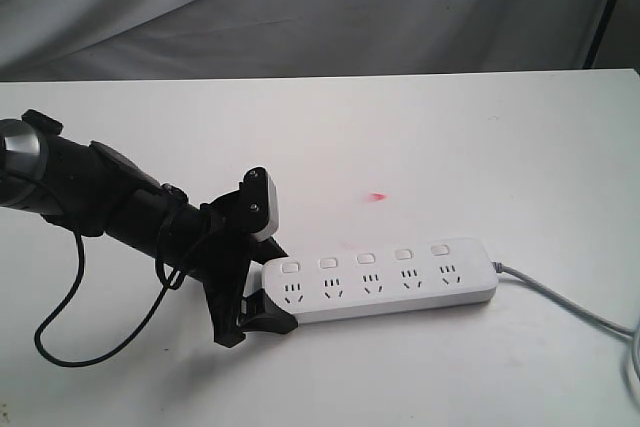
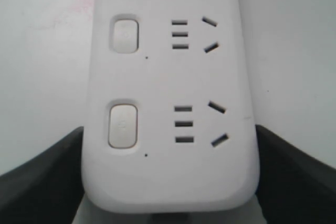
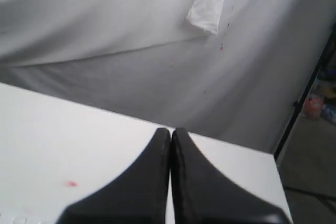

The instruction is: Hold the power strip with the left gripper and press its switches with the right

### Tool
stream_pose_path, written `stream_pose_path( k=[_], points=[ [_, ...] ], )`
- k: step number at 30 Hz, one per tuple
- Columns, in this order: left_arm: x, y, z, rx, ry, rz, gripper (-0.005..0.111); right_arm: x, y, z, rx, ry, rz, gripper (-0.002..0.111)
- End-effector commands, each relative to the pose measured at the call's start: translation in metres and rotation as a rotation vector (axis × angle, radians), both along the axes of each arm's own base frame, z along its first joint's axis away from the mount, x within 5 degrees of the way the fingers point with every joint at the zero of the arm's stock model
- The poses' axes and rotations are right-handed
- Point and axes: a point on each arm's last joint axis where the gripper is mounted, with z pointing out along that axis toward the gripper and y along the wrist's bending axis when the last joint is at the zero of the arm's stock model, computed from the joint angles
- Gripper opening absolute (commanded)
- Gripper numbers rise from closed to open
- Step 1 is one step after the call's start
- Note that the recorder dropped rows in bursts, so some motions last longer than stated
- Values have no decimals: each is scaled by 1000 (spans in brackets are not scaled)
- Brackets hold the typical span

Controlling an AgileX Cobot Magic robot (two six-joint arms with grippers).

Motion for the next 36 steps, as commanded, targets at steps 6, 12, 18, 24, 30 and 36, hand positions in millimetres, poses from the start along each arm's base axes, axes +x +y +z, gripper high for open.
stream_pose_path(
  k=[6,12,18,24,30,36],
  points=[
    [0,-2,1,2,-5,7,0,11,-3,-84,19,43,-18,0],
    [0,-2,1,2,-6,5,0,-7,0,-96,83,-69,-29,0],
    [0,-2,1,2,-6,5,0,-15,1,-115,128,-96,-34,0],
    [0,-2,1,2,-5,7,0,-18,1,-128,209,-117,-41,0],
    [0,-2,1,2,-5,7,0,-14,1,-150,265,-73,-54,0],
    [0,-2,1,2,-6,5,0,-8,-1,-172,255,-97,-62,0]
  ],
)
